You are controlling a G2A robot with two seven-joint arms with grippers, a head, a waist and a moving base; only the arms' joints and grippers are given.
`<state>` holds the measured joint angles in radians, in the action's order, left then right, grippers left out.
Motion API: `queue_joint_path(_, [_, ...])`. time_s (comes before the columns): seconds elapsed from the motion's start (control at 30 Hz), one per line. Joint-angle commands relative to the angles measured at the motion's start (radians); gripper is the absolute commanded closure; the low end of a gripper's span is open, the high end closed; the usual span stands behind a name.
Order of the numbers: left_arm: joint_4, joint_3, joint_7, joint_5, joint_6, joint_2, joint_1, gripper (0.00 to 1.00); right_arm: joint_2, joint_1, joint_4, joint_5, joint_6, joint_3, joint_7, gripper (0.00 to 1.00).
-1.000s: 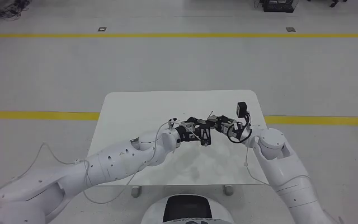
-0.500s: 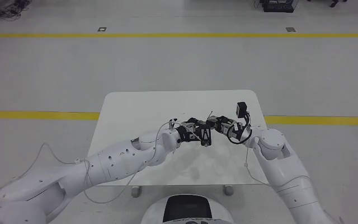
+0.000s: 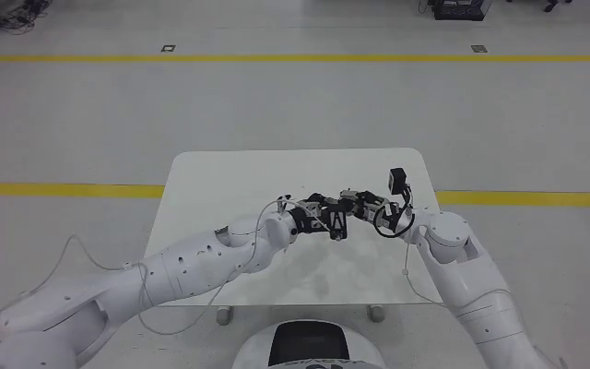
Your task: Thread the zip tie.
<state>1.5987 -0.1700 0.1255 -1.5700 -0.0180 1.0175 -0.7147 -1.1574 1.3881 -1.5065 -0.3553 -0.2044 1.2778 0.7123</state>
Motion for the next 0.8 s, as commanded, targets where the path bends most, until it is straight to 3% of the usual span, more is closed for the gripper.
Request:
queue_joint_path(0.0, [0.0, 0.0, -0.009, 0.0, 0.006, -0.003, -0.002, 1.0, 0.0, 0.0, 0.0, 0.0, 0.001, 0.0, -0.001, 0.0])
queue_joint_path(0.1, [0.001, 0.0, -0.017, 0.0, 0.014, -0.007, -0.003, 1.0, 0.001, 0.0, 0.0, 0.001, 0.002, -0.001, -0.006, 0.0])
queue_joint_path(0.23, [0.002, -0.012, -0.073, 0.011, 0.045, -0.017, -0.027, 1.0, 0.003, 0.002, -0.002, 0.004, 0.008, 0.003, -0.016, 0.0])
queue_joint_path(0.33, [-0.008, -0.056, -0.134, 0.081, 0.016, -0.031, -0.046, 1.0, 0.005, 0.007, -0.006, 0.007, 0.015, 0.013, -0.027, 0.0])
queue_joint_path(0.53, [-0.036, -0.155, -0.288, 0.266, -0.089, -0.065, -0.092, 1.0, 0.01, 0.019, -0.013, 0.021, 0.023, 0.038, -0.055, 0.0])
queue_joint_path(0.6, [-0.049, -0.181, -0.315, 0.307, -0.117, -0.074, -0.109, 1.0, 0.01, 0.019, -0.013, 0.022, 0.023, 0.038, -0.056, 0.0])
queue_joint_path(0.77, [-0.05, -0.184, -0.317, 0.309, -0.121, -0.075, -0.11, 1.0, 0.01, 0.019, -0.013, 0.022, 0.023, 0.038, -0.056, 0.0])
